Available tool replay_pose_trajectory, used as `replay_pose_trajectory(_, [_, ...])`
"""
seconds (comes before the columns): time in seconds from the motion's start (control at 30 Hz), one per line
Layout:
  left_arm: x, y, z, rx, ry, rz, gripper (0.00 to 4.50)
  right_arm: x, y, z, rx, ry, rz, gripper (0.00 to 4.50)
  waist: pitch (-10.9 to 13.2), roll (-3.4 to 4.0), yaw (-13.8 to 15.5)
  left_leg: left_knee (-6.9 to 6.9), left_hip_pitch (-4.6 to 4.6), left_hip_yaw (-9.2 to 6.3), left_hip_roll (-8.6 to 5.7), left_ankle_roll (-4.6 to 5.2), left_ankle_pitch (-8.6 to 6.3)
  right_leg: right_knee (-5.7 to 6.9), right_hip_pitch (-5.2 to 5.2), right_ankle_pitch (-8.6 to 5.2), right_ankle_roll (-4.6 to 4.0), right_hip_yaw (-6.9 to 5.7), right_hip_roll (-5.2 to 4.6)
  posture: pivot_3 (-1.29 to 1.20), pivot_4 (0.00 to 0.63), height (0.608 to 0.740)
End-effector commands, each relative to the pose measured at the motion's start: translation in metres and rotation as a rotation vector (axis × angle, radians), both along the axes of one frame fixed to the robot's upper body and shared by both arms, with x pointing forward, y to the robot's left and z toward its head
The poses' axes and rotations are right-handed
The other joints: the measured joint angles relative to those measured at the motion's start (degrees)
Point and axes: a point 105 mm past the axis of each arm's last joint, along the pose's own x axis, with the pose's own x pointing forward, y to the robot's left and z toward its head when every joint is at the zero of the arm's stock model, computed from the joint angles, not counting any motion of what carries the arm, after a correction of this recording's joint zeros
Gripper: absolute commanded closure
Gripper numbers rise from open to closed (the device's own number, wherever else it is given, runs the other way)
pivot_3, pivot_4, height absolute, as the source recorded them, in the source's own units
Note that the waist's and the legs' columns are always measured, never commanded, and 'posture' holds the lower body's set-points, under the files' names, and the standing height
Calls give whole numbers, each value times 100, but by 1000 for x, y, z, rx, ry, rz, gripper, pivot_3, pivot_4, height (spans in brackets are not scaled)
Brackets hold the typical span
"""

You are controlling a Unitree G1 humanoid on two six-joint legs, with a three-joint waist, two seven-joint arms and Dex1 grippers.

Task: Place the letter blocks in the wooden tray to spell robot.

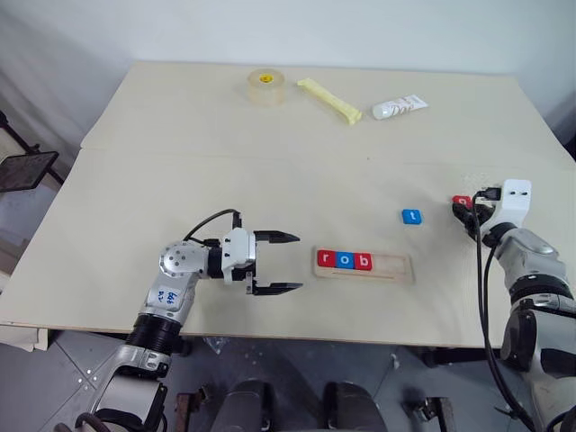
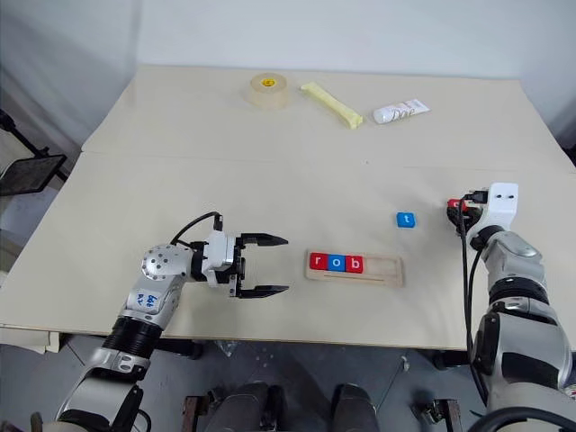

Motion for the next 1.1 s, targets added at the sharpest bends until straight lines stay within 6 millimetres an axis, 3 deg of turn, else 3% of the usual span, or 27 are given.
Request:
replay_pose_trajectory(0.03, [-4, -1, 3, -12, -15, -3, 0, 1, -3, 6, -3, -22, -16, 3046, 0, 0, -2, 0, 0, 0, 0, 0, 0, 0, 0, 0, 0, 0, 0, 0, 150, 740])
replay_pose_trajectory(0.37, [-3, 1, 2, -2, -15, -8, 0, -6, 13, 29, -54, -152, 25, 3046, 0, 2, 6, -1, -1, -1, 1, 0, 0, 1, -2, 0, 0, 0, 0, 0, 150, 740])
replay_pose_trajectory(0.5, [-5, 4, 1, 5, -9, -15, 0, -36, 29, 35, -48, -181, 22, 3046, -1, 6, 37, 0, -7, -23, -1, -1, 0, 11, -5, 0, 0, 0, 0, 0, 150, 740])
replay_pose_trajectory(0.73, [-5, 13, 0, 11, 4, -16, 0, -122, 68, 26, -49, -101, -20, 3046, -2, 18, 146, -2, -8, -36, -6, -4, -2, 11, -5, 0, 0, 7, 4, 0, 150, 740])
replay_pose_trajectory(0.9, [-1, 15, 5, 1, -1, -3, 0, -145, 84, 10, -7, -36, -26, 3046, -3, 19, 149, 0, 4, -19, -7, -6, 1, 6, 2, 0, 0, 20, 5, 0, 150, 740])
replay_pose_trajectory(1.1, [3, 18, 10, -6, -23, 6, 0, -146, 80, -3, 23, -10, -67, 3046, -3, 19, 146, -1, 5, -16, -8, -6, 1, 9, -1, 0, 0, 21, 6, 0, 150, 740])
